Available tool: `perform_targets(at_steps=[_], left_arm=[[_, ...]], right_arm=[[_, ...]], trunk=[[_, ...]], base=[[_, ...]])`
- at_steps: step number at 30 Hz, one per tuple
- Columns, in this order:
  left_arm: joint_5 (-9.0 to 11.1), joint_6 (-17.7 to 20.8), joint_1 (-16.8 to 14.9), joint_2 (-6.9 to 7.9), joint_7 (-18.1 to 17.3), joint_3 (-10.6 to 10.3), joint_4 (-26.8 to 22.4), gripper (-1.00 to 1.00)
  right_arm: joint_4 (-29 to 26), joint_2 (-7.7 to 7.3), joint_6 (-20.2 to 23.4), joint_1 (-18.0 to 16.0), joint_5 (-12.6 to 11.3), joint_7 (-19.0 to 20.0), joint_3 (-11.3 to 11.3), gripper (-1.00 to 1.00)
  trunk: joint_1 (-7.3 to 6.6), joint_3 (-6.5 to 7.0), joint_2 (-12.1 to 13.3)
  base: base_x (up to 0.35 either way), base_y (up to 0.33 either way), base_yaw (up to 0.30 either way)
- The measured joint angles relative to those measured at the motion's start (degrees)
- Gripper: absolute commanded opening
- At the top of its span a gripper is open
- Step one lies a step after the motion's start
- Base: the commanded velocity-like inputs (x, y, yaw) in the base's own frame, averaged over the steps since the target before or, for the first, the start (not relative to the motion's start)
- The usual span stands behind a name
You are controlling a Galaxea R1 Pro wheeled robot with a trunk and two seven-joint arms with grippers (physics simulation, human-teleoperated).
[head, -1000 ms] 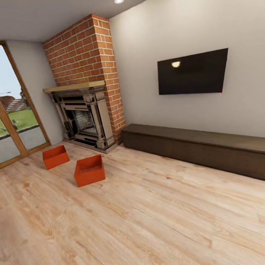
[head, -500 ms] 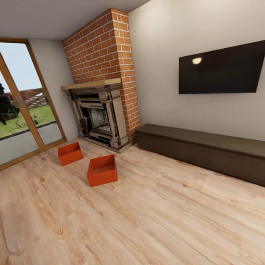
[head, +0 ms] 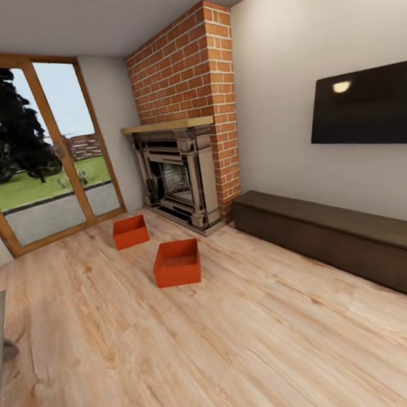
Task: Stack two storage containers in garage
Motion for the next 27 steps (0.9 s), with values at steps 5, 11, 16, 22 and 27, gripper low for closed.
perform_targets(at_steps=[5,11,16,22,27], left_arm=[[0.0,0.0,0.0,0.01,0.0,0.0,0.0,1.00],[0.0,0.0,0.0,0.00,0.0,0.0,0.0,1.00],[0.0,0.0,0.0,0.00,0.0,0.0,0.0,1.00],[0.0,0.0,0.0,0.00,0.0,0.0,0.0,1.00],[0.0,0.0,0.0,0.00,0.0,0.0,0.0,1.00]], right_arm=[[0.0,0.00,0.0,0.0,0.0,0.0,0.0,1.00],[0.0,0.00,0.0,0.0,0.0,0.0,0.0,1.00],[0.0,-0.01,0.0,0.0,0.0,0.0,0.0,1.00],[0.0,0.00,0.0,0.0,0.0,0.0,0.0,1.00],[0.0,-0.05,0.0,0.0,0.0,0.0,0.0,1.00]], trunk=[[0.00,0.00,0.0],[0.00,0.00,0.0],[0.00,0.00,0.0],[0.00,0.00,0.0],[0.00,0.00,0.0]], base=[[0.322,0.000,0.236],[0.322,0.000,0.153],[0.322,0.000,0.013],[0.322,0.000,0.001],[0.322,0.000,0.000]])
